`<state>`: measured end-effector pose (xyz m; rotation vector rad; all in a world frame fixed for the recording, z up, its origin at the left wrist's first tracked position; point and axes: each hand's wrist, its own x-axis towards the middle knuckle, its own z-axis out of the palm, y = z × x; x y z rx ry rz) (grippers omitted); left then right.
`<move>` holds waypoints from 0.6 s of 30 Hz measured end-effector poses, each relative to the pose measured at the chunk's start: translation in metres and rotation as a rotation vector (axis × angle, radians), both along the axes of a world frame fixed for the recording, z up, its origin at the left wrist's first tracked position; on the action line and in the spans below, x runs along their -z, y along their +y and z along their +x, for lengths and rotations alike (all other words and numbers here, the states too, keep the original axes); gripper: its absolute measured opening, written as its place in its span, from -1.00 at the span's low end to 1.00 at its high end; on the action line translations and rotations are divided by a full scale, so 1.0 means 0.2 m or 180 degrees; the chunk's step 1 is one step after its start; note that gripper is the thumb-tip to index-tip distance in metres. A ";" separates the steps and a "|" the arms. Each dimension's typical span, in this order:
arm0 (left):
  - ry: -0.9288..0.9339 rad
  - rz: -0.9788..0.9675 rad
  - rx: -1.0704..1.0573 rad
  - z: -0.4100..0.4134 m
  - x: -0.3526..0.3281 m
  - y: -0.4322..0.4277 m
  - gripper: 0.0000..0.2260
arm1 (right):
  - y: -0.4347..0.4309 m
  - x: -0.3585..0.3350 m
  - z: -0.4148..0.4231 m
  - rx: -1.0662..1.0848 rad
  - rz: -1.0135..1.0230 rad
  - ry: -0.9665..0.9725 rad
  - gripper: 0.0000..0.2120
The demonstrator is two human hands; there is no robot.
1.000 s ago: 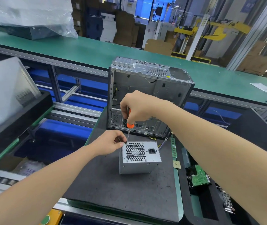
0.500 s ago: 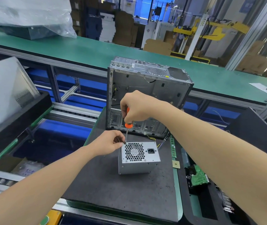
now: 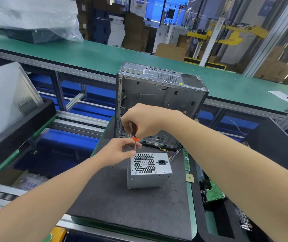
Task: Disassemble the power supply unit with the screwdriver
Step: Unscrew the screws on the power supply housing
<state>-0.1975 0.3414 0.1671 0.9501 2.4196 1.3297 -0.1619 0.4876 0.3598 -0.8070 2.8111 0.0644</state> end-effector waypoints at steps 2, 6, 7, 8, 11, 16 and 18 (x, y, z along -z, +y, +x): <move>-0.0186 0.0240 -0.0037 0.00 -0.02 0.01 -0.84 | -0.01 0.03 0.00 0.0061 -0.0034 0.0207 -0.86; -0.0070 0.0239 -0.0055 -0.01 -0.04 0.05 -0.85 | -0.02 0.10 0.00 0.1079 0.0141 0.1233 -0.49; -0.0063 0.0243 -0.0026 -0.01 -0.04 0.06 -0.85 | -0.01 0.11 -0.01 0.1292 0.0103 0.1276 -0.48; -0.0071 0.0262 -0.0006 -0.01 -0.04 0.06 -0.85 | -0.01 0.11 -0.01 0.1389 0.0047 0.1220 -0.50; -0.0112 0.0329 -0.0045 -0.01 -0.04 0.06 -0.86 | 0.01 0.09 -0.03 0.1047 -0.0112 0.0952 -0.67; -0.0186 0.0334 -0.0015 -0.02 -0.03 0.04 -0.83 | 0.03 0.01 0.00 0.0000 -0.0241 0.0218 -0.86; -0.0187 0.0289 0.0043 -0.02 -0.02 0.04 -0.81 | 0.03 0.00 0.01 -0.0212 -0.0132 0.0140 -0.79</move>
